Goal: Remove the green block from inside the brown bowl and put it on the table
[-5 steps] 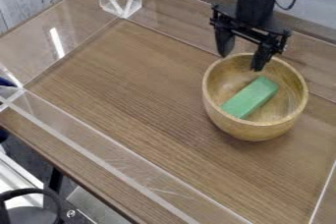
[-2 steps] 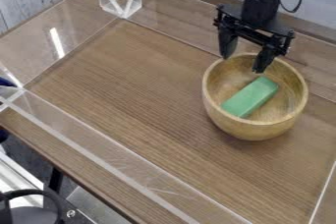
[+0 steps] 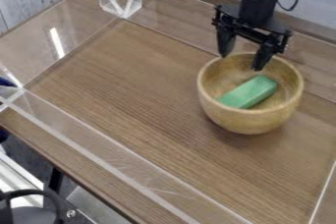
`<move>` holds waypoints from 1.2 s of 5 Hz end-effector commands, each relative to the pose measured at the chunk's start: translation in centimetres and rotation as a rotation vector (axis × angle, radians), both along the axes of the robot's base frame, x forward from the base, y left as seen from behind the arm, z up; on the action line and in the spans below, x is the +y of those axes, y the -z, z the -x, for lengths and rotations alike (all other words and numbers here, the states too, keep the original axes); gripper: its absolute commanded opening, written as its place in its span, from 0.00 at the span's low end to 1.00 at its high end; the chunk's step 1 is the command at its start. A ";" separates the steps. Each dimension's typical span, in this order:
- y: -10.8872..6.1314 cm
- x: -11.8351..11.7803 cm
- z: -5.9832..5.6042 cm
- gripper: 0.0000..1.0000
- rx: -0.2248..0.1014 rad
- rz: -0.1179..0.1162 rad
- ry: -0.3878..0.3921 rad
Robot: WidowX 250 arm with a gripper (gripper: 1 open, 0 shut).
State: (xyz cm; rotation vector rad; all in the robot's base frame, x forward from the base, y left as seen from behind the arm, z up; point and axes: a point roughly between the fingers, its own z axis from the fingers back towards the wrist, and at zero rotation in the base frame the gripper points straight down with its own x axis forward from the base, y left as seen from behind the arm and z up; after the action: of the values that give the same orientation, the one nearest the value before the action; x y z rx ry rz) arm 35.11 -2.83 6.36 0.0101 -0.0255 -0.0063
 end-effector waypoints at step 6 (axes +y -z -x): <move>-1.8 -0.8 -2.7 0.00 -0.084 0.046 -0.023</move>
State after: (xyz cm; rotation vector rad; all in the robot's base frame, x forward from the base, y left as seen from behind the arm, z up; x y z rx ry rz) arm 36.48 -3.54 6.19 -0.0253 -0.0362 0.0155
